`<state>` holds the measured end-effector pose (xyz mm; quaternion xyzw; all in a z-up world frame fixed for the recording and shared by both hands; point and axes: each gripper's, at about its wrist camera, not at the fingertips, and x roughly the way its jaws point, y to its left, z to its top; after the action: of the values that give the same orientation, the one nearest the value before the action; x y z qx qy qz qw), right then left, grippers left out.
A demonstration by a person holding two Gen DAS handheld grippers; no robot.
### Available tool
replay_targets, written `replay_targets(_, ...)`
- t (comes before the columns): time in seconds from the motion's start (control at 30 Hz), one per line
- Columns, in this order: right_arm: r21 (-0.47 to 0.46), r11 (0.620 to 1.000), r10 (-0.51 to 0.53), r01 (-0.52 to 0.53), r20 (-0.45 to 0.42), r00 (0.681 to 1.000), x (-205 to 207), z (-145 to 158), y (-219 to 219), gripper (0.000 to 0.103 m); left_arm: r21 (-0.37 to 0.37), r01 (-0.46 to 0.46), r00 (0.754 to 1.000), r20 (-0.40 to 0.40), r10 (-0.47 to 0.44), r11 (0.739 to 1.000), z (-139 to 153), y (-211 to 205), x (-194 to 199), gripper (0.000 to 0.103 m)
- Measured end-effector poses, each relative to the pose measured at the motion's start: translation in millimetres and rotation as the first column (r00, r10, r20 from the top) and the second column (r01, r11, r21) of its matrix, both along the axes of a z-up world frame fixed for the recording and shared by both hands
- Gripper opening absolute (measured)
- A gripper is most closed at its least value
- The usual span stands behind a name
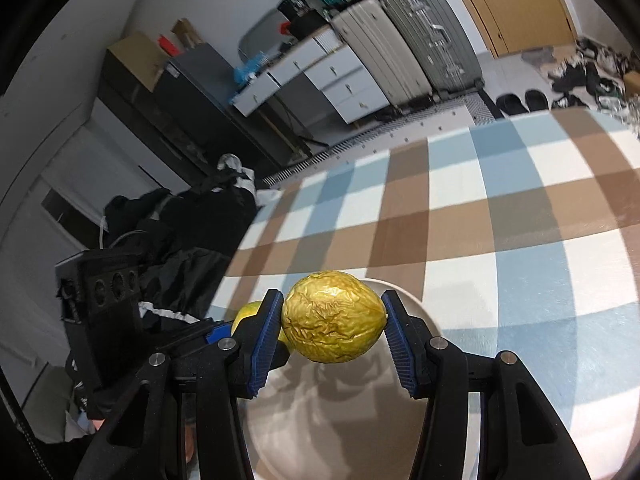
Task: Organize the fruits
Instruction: 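Carry both yellow fruits onto the cream plate and open both tools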
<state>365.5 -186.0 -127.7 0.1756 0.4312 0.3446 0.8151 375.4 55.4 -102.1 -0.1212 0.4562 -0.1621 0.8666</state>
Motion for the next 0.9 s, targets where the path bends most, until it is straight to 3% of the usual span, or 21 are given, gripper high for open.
replay_targets(0.37, -0.092, 0.996, 0.009, -0.017, -0.090, 0.996, 20, -38, 25, 0.051, 0.049, 0.018, 1.000, -0.019, -0.017, 0.999, -30, -6, 14, 0.052)
replay_targets(0.73, -0.087, 0.996, -0.041, 0.031, -0.115, 0.993, 22, -45, 27, 0.053, 0.089, -0.031, 0.999, 0.013, 0.029, 0.996, -25, -2, 11, 0.053)
replay_targets(0.9, -0.077, 0.996, -0.061, 0.054, -0.087, 0.994, 12, -30, 20, 0.054, 0.118, -0.063, 0.996, 0.073, 0.054, 0.991, -1, -3, -7, 0.069)
